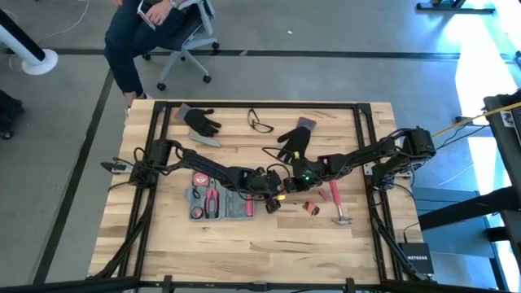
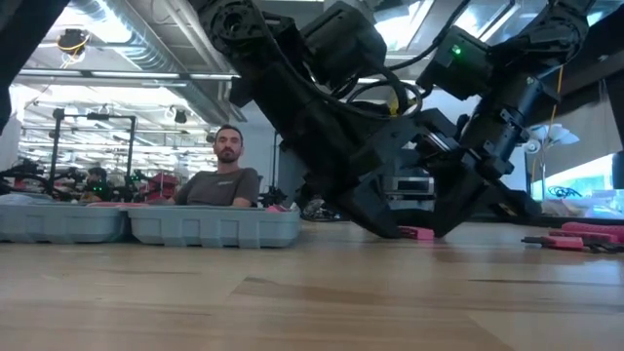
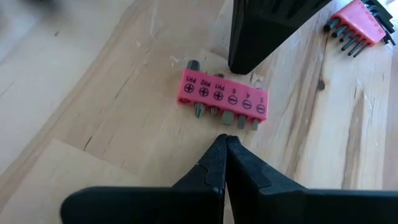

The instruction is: Prefit tool cases

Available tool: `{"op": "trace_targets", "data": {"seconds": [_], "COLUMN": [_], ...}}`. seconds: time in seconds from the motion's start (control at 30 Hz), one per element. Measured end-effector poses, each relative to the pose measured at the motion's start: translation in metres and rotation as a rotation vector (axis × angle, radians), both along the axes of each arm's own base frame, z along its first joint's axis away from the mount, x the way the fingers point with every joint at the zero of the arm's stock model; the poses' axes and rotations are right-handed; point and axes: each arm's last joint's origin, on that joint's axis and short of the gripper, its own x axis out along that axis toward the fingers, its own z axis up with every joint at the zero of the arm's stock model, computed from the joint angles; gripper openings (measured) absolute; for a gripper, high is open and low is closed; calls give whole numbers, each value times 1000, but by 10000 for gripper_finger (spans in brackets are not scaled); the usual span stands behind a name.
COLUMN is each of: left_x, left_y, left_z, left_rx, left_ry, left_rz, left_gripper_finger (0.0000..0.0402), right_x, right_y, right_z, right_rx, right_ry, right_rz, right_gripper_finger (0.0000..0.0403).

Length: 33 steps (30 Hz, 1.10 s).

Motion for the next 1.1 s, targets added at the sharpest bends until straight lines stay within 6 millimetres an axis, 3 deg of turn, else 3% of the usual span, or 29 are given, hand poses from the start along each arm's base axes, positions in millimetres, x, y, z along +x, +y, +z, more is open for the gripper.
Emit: {"op": "trace_targets", "data": {"seconds": [0.57,1.1], "left_x": [1,2], "left_y": [2,19], "left_z": [0,-1], "left_rx": [11,15], "left_ry": [-14,1], "left_rz": [-19,-50], "left_gripper_finger": [0,0], "right_x": [2,6], "right_y": [-3,-2], "right_z": [1,-7], "right_rx": [-71,-36], "right_ry": [-21,-30], "right_rz": [-81,-85], "right_gripper_finger": [0,0]}}
